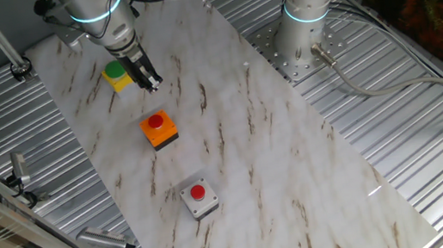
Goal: Press three buttons from left to right in sequence
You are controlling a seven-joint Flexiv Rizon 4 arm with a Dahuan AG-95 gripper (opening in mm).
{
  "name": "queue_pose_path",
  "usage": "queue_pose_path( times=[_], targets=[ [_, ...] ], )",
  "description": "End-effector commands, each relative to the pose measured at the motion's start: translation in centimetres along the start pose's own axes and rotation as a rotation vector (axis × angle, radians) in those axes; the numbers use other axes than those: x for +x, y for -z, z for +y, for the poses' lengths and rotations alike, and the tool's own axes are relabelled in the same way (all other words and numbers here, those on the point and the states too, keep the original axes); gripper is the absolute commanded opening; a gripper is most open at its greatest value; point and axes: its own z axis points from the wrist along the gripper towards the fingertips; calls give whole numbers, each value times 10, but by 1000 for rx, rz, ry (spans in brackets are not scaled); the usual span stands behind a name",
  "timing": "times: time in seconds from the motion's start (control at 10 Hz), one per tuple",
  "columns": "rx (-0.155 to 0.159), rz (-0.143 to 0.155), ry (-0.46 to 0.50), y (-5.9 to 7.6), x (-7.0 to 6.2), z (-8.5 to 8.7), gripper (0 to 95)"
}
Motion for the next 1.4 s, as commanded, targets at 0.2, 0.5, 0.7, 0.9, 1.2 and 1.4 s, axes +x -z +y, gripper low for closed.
queue_pose_path(
  times=[0.2, 0.5, 0.7, 0.9, 1.2, 1.4],
  targets=[
    [1, -4, 73, -1, 22, -62, 0],
    [5, -10, 101, -10, 34, -96, 0],
    [7, -18, 117, -24, 30, -114, 0],
    [1, -17, 129, -28, 14, -132, 0],
    [0, -17, 141, -37, -2, -146, 0],
    [-9, -22, 152, -51, 0, -164, 0]
  ],
)
